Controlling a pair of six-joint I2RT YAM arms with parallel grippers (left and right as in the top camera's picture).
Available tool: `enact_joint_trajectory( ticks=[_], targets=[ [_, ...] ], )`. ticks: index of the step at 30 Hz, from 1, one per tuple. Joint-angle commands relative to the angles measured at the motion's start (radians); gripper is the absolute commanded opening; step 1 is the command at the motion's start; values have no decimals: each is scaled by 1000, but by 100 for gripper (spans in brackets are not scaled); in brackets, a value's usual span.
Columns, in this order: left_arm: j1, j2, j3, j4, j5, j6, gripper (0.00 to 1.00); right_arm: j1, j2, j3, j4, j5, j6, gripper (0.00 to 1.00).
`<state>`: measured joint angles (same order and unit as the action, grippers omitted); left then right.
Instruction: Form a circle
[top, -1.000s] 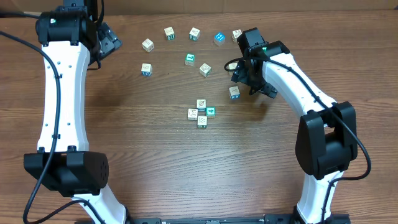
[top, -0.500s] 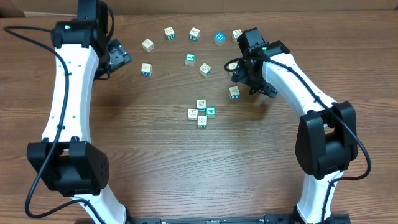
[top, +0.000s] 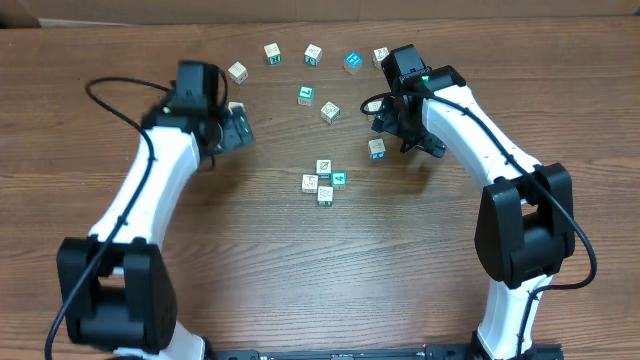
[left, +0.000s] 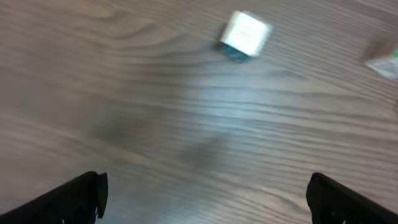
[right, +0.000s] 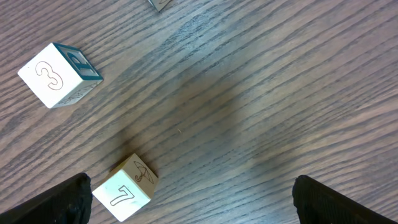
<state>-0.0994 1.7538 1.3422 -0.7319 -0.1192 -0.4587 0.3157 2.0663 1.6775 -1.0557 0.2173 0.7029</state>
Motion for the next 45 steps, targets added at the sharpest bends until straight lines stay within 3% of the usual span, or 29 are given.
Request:
enact_joint_trajectory(
  ticks=[1, 18, 24, 29, 36, 45],
  targets=[
    [-20, -98, -163, 127, 101, 142, 100, -5, -28, 17, 4, 17, -4, 100],
    [-47, -319, -592, 549, 165, 171, 100, -5, -28, 17, 4, 17, -4, 100],
    [-47, -414, -698, 595, 172, 171, 100, -5, -28, 17, 4, 17, -4, 100],
    [-47, -498, -809, 738, 176, 172, 100, -5, -28, 17, 4, 17, -4, 100],
    [-47, -599, -972, 992, 274, 262, 100, -5, -28, 17, 4, 17, -4, 100],
    [-45, -756, -1130, 1094, 272, 306, 99, -5, -28, 17, 4, 17, -4, 100]
  ],
)
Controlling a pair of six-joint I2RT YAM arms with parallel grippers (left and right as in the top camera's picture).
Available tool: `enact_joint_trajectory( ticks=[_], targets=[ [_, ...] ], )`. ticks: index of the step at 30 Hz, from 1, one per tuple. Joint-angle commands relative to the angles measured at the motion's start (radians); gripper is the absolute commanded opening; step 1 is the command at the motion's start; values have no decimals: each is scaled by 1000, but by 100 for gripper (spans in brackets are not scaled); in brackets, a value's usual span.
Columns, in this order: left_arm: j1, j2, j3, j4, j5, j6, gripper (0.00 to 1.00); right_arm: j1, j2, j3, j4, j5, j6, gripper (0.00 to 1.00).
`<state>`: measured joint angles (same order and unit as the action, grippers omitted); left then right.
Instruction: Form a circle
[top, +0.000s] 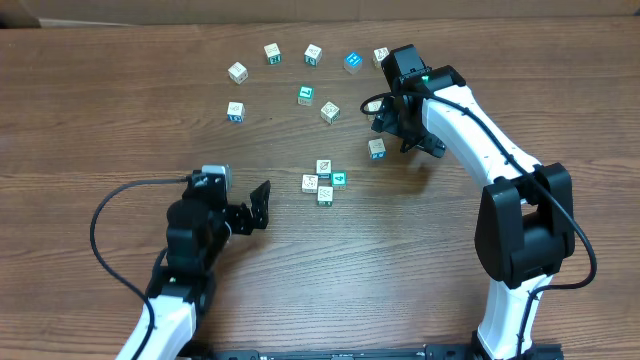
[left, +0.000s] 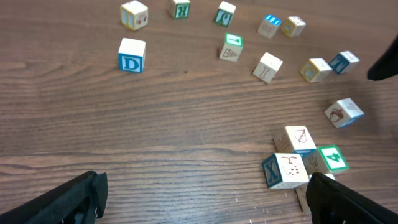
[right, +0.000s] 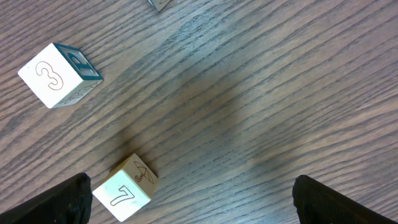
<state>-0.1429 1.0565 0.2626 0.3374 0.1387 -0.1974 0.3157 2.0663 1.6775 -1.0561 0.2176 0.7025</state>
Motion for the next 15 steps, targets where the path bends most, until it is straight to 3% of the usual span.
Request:
enact_joint_trajectory(
  ticks=[1, 8, 15],
  targets=[
    [-2, -77, -72, 44, 12, 45, 99, -5, -28, 17, 5, 17, -4, 100],
    [-2, -254, -259, 187, 13, 40, 100, -5, -28, 17, 5, 17, -4, 100],
    [-2, -425, -258, 58, 9, 45, 100, -5, -28, 17, 5, 17, -4, 100]
  ],
)
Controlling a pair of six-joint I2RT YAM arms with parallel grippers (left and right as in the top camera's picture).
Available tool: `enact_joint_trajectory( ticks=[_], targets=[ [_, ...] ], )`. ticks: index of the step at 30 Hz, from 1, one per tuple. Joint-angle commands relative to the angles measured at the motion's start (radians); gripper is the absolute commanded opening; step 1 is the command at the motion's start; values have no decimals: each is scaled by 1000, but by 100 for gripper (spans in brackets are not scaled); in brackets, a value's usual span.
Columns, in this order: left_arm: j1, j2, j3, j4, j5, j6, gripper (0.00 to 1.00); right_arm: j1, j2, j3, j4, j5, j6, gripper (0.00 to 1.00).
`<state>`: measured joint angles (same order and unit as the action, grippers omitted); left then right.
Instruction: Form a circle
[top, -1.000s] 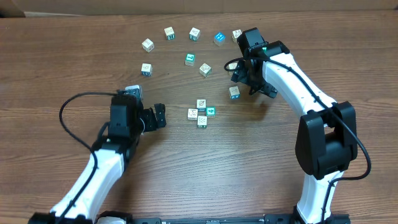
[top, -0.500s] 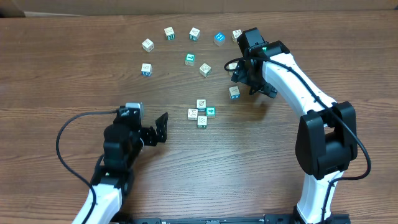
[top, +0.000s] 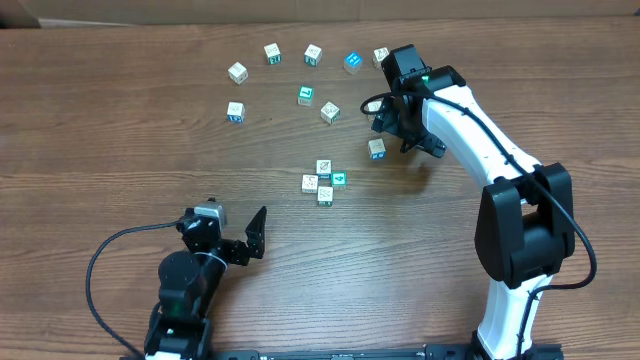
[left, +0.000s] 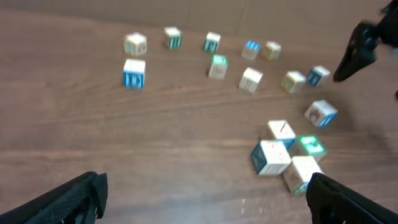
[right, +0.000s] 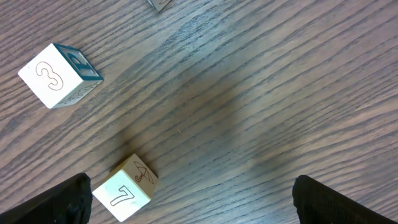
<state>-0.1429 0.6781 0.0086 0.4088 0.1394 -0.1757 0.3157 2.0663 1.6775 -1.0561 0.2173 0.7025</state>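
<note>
Small wooden letter and number blocks lie on the brown table. An arc of them (top: 313, 54) runs along the back, and the D block (top: 235, 111) sits at its left end. Two blocks (top: 306, 95) lie inside the arc. A tight cluster (top: 323, 181) sits mid-table. My left gripper (top: 255, 235) is open and empty near the front left, far from all blocks; its wrist view shows the cluster (left: 281, 154) ahead. My right gripper (top: 403, 128) is open low over the table, with the "7" block (right: 124, 186) by its left finger and the "3" block (right: 59, 74) beyond.
Bare wood grain lies between my right fingers (right: 62, 199). The right arm (top: 470, 110) reaches over the table's right side. A cable (top: 110, 250) loops beside the left arm at the front left.
My left gripper has drawn a little further back toward the front edge and its camera has tilted up, so the blocks look smaller and farther. The right arm and all blocks are unchanged.
At first my left gripper stood open at the back left, right beside the D block. Later it was open near the front left, with the D block standing alone at the arc's left end. Now it is further back still. My right gripper stayed open by the "7" block throughout.
</note>
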Motion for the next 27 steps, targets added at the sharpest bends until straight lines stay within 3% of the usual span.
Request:
enact_joint_trajectory(
  ticks=[1, 15, 27],
  targets=[
    [-2, -56, -4, -21, 8, 23, 99, -5, -28, 17, 5, 17, -4, 100],
    [-2, -506, -4, -480, -13, 156, 100, -5, -28, 17, 5, 17, -4, 100],
    [-2, -664, -4, -485, -64, 154, 99, -5, -28, 17, 5, 17, -4, 100]
  ],
)
